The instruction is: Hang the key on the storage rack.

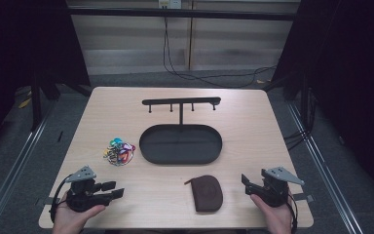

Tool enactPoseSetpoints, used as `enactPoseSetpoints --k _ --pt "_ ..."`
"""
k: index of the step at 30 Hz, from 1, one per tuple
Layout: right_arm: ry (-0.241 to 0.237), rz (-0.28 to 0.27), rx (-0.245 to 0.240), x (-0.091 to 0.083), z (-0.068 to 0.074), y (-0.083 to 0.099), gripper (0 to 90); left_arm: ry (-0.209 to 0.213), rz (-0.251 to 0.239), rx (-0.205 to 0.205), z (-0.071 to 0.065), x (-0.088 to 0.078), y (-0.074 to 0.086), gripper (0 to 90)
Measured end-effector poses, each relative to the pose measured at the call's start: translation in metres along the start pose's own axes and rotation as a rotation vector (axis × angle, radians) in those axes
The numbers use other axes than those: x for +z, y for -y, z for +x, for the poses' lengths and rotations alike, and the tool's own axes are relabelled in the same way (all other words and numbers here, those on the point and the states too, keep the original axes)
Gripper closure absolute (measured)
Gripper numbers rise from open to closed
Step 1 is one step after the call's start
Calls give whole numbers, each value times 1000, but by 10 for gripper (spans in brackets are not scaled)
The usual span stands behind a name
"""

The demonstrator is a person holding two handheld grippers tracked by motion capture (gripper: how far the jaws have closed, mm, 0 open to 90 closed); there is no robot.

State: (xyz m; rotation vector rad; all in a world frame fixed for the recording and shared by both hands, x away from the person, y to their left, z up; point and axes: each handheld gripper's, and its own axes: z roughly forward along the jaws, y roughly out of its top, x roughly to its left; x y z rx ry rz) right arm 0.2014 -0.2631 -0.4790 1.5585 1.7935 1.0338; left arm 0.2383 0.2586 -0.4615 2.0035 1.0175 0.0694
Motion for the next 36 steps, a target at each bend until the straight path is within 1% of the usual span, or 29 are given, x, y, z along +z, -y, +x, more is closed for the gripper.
enactPoseSetpoints --k 2,3,4,5,6,7,9,10,11,12,13,14,16,17,18,19,20,21,22,23,24,26,29,31,33,35,36 --pt "-5 -3 -2 -1 -1 -1 234 -2 1 11 0 2 -1 483" --pt "-2 -7 -4 -2 -1 -1 227 -9 3 6 0 2 -2 455" --pt "2 -19 -9 -2 -1 -2 215 -18 0 -4 0 3 -2 452" --pt "7 -25 -14 -3 0 -3 219 -19 -2 -12 0 3 -2 473" --pt "13 -25 -19 -4 1 -4 221 -14 -2 -18 0 4 -2 475" --pt "16 -25 -22 -4 2 -5 220 -16 1 -12 -1 4 -2 475" --pt "6 -17 -18 -4 3 -6 221 -18 -4 -14 -2 4 -2 466" --pt "6 -17 -18 -4 3 -6 221 -10 -12 -28 -2 4 -2 466" --pt "-13 4 -3 -5 4 -6 232 -14 -10 -27 -2 3 -2 460" --pt "-13 4 -3 -5 4 -6 232 -16 -7 -28 -2 3 -2 460" --pt "-28 17 10 -5 4 -7 239 -23 -1 -31 -2 3 -2 466" --pt "-33 15 12 -5 4 -7 238 -37 15 -36 -3 4 -2 490" --pt "-36 16 10 -6 4 -7 239 -38 19 -37 -3 4 -1 494" --pt "-44 24 10 -6 5 -8 240 -25 16 -55 -3 3 -2 504" --pt "-47 27 5 -5 5 -8 239 -25 16 -55 -3 3 -2 518" --pt "-41 42 0 -5 6 -8 237 -14 13 -57 -3 2 -5 544" --pt "-47 46 2 -5 6 -8 238 -4 12 -48 -4 1 -8 546" --pt "-47 52 3 -5 6 -8 238 0 23 -35 -3 2 -12 549" --pt "-42 60 4 -4 6 -8 238 13 31 -34 -3 2 -15 550" --pt "-48 65 10 -4 6 -8 237 21 45 -42 -2 3 -19 550" --pt "-52 65 15 -4 5 -8 231 18 52 -44 -2 4 -22 550" --pt "-43 62 21 -4 4 -9 212 17 70 -34 -1 5 -28 550" --pt "-45 57 27 -4 4 -9 211 -5 84 -28 2 5 -35 557" --pt "-52 53 26 -4 4 -9 212 -17 105 -23 5 5 -39 558" --pt "-60 48 25 -4 5 -9 212 -44 121 -15 8 7 -45 573" --pt "-63 49 16 -3 6 -10 212 -40 142 -11 12 10 -51 586" --pt "-59 50 14 -3 7 -10 212 -54 149 -8 13 13 -54 587"
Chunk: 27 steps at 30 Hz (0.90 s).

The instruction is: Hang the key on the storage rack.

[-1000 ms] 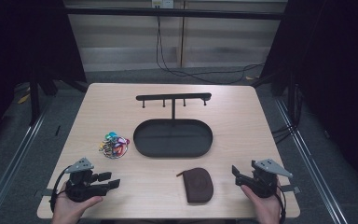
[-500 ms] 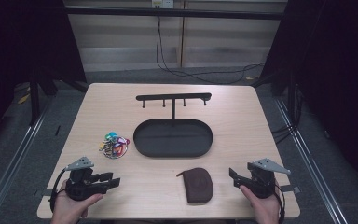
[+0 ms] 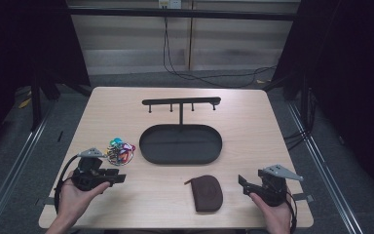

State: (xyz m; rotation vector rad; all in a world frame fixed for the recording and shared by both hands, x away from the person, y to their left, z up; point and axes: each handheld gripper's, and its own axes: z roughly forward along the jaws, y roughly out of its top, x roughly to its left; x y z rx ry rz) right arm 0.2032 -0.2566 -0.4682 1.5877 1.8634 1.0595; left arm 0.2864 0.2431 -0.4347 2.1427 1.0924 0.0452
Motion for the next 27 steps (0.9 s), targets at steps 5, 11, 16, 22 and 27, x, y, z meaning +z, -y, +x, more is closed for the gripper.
enactPoseSetpoints --k 5,11,16,22,27 --pt "-4 3 1 1 0 0 213 -53 30 3 6 7 -11 598" --pt "-8 15 0 2 0 0 227 -79 41 -7 9 12 -29 575" --pt "-3 12 -10 1 1 0 229 -93 100 9 8 19 -47 606" --pt "0 11 -11 1 0 0 231 -115 207 15 8 34 -62 663" --pt "1 13 -11 0 1 0 231 -146 275 32 14 45 -71 692"
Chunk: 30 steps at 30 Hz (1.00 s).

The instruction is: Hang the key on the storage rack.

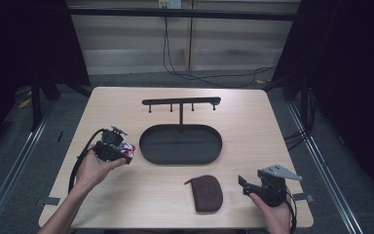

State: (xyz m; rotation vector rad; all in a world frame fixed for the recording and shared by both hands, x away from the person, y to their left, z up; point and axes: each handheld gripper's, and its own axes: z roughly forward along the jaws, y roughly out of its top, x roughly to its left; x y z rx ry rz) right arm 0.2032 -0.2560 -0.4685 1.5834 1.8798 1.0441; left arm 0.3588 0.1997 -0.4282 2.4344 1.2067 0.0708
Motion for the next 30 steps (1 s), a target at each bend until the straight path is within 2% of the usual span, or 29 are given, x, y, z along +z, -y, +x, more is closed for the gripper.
enactPoseSetpoints --k 2,3,11,14,15,19,23,24,27,28,30 --pt "2 1 -1 0 0 0 231 2 14 -7 1 3 -4 710" --pt "2 2 0 0 0 0 230 1 22 -25 4 6 -9 710" --pt "-5 10 2 1 0 0 234 25 66 -51 11 21 -25 708" --pt "-5 9 4 1 0 0 234 18 81 -45 13 24 -27 715" --pt "-3 8 2 1 -1 0 234 4 93 -39 13 28 -28 733" --pt "-2 8 6 0 -2 0 233 0 131 -30 15 34 -31 747" --pt "-2 8 11 0 -3 0 233 -11 151 -45 16 40 -33 748" --pt "-2 9 10 0 -4 0 234 -36 166 -50 16 44 -34 743" --pt "0 7 10 0 -4 0 235 -40 181 -55 18 47 -35 737" --pt "2 7 13 -1 -5 0 235 -35 186 -70 20 49 -35 738" --pt "0 7 14 -1 -5 0 235 -35 191 -60 21 50 -36 740"
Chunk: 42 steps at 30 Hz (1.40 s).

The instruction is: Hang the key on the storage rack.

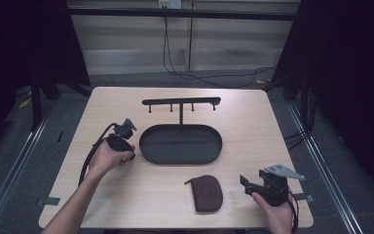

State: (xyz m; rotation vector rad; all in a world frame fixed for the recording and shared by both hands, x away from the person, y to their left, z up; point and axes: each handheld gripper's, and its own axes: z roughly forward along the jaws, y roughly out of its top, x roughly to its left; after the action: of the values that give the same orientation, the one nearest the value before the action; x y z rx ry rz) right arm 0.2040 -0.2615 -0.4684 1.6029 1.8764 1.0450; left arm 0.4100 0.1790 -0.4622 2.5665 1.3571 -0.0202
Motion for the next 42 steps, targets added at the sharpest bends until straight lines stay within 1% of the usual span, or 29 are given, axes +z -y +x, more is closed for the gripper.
enactPoseSetpoints --k 2,5,7,8,11,12,13,15,16,18,19,22,25,27,28,29,30,31,32,33,35,36,37,38,39,40,41,42 --pt "3 -2 -2 0 0 0 235 -7 2 -2 -1 0 0 749" --pt "-1 0 -2 0 0 0 235 -17 14 11 -3 3 -3 764" --pt "-1 -2 -1 0 0 0 234 -20 25 6 -3 3 -5 769" --pt "0 -3 -1 0 0 0 234 -20 25 8 -2 3 -6 775" --pt "2 -3 -1 0 0 0 234 -28 24 -4 -2 4 -6 782" --pt "2 -2 -1 0 0 0 234 -40 39 10 -3 7 -6 782" --pt "3 -2 0 0 0 0 235 -45 41 4 -4 7 -7 791" --pt "0 -2 1 0 0 0 235 -60 53 17 -4 7 -8 802" --pt "0 -2 1 0 0 0 235 -60 53 17 -4 7 -8 804" --pt "-1 -3 -2 0 0 0 235 -81 60 19 -7 8 -9 806" --pt "-2 -3 -2 0 1 0 235 -97 76 32 -11 8 -11 811" --pt "-2 0 -4 0 1 0 235 -119 104 30 -15 9 -15 835" --pt "-2 0 -8 0 1 0 235 -156 115 41 -21 11 -17 867" --pt "-2 1 -8 0 1 0 235 -159 128 30 -22 11 -19 870" --pt "-3 2 -9 0 1 0 235 -154 139 30 -21 10 -20 871" --pt "-2 1 -10 0 1 0 235 -143 135 24 -19 11 -20 872" --pt "-2 1 -10 0 1 0 235 -143 135 24 -19 11 -20 873" --pt "-2 -1 -5 0 1 0 235 -119 144 25 -16 10 -21 873" --pt "-1 0 -3 0 0 0 235 -91 140 8 -12 10 -20 874" --pt "1 0 -2 0 0 0 235 -84 145 7 -9 9 -20 874" --pt "2 0 2 0 -1 0 235 -82 143 2 -8 8 -20 874" --pt "2 0 2 0 -1 0 235 -72 134 -5 -5 6 -19 874" --pt "5 -1 2 0 -2 0 235 -56 122 -9 -1 1 -18 874" --pt "4 -1 3 0 -2 0 235 -52 115 -13 0 -3 -17 874" --pt "5 -1 4 0 -2 0 235 -54 107 -14 1 -6 -17 873" --pt "6 0 3 0 -2 0 235 -56 110 -6 2 -10 -17 874" --pt "6 0 3 0 -2 0 235 -56 110 -6 2 -10 -17 874" --pt "5 -1 2 0 -1 0 235 -51 100 -7 3 -17 -16 874"
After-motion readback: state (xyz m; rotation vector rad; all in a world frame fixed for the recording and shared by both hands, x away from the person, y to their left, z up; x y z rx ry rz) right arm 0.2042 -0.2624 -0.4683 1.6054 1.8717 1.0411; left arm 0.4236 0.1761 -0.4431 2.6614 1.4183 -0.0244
